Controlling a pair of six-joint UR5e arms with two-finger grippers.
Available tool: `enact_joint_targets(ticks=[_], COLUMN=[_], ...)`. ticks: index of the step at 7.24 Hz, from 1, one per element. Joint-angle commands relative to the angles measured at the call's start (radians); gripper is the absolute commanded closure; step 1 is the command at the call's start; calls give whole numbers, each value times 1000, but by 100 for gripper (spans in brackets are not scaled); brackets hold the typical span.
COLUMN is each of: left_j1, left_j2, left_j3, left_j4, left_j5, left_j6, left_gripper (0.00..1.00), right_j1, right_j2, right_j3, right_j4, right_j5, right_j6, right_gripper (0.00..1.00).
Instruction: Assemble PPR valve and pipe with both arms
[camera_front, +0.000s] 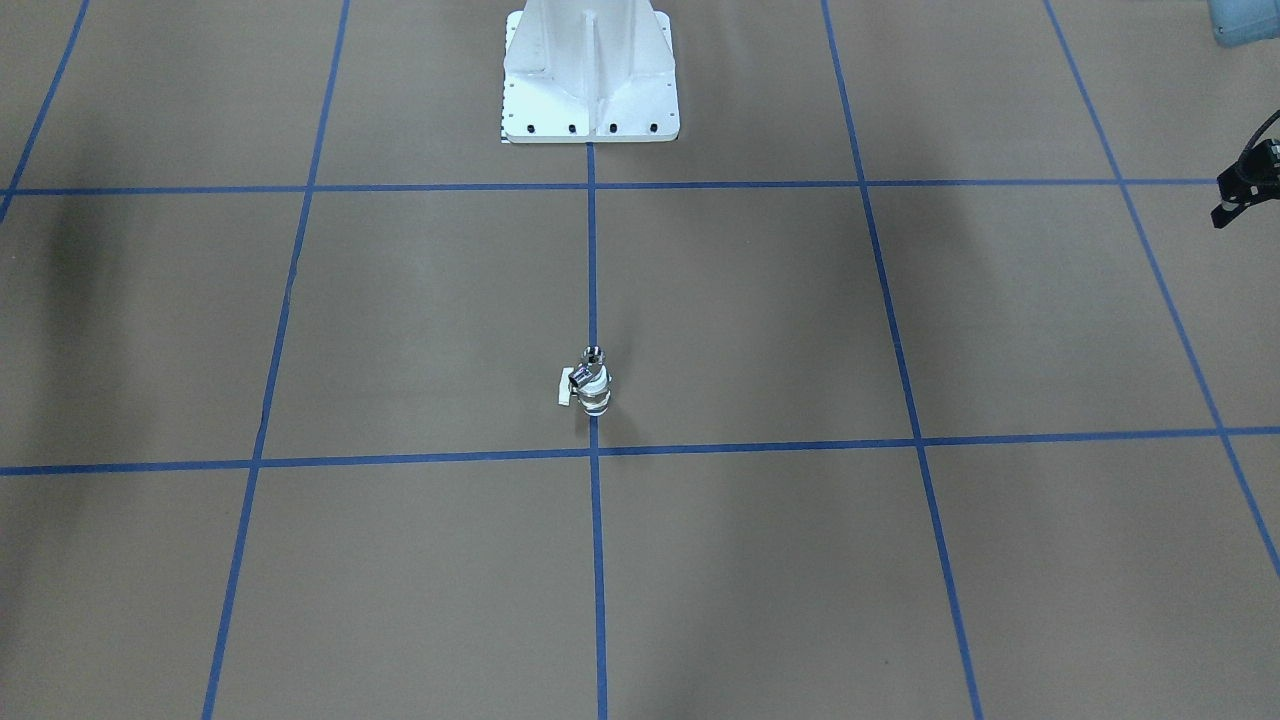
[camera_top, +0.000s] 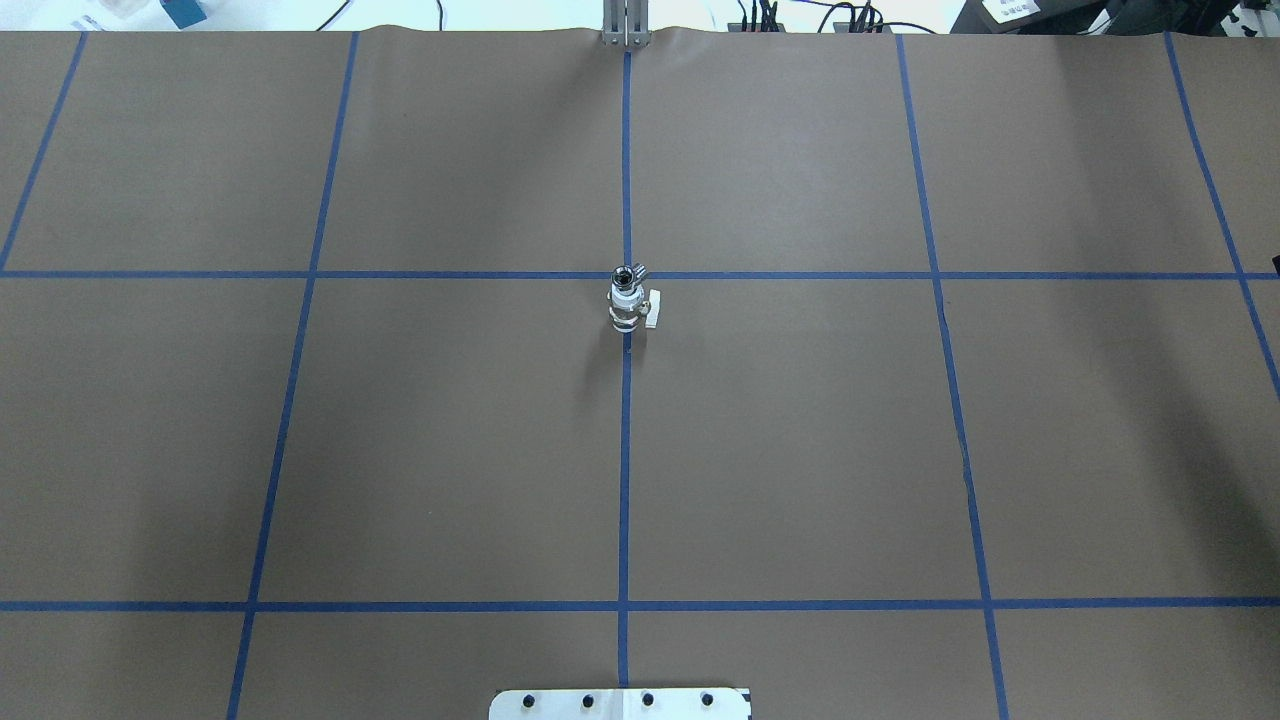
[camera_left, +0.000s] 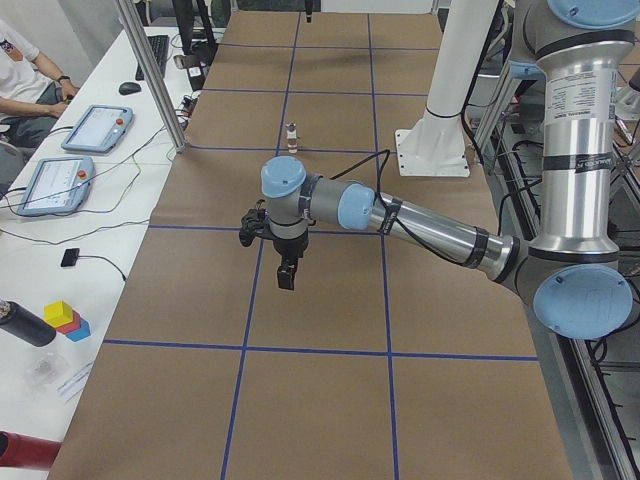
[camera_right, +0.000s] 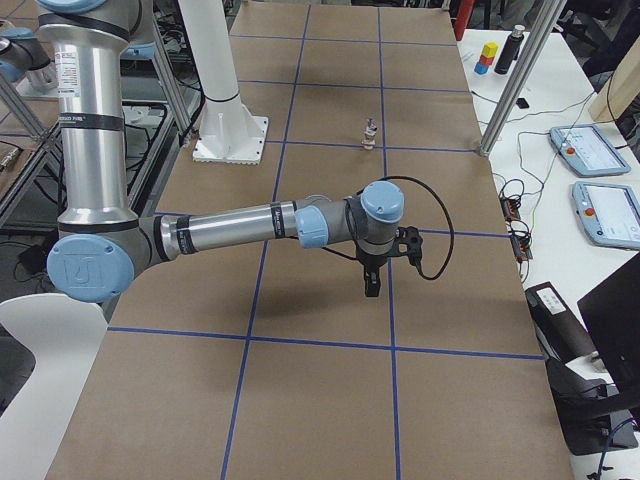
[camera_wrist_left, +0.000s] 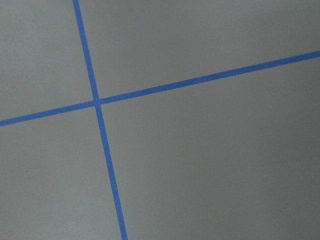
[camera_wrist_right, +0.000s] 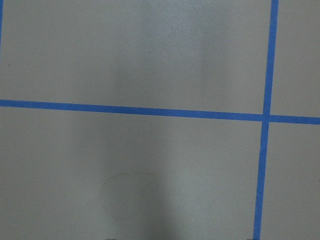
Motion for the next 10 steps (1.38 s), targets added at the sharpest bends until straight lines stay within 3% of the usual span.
enact_joint_targets(ticks=[1,10], left_j1=[-12,-16], left_j2=[2,-26], left_j3=[14,-9], left_j4=[33,67], left_j5=[-20,-18], left_j6=[-2,-7], left_gripper=[1,1], right_j1=[2,-2], right_j2=[-7,33], right_j3=[-5,15], right_j4=[52,54], right_j5=[-5,-16], right_j6=[35,56], right_gripper=[0,0])
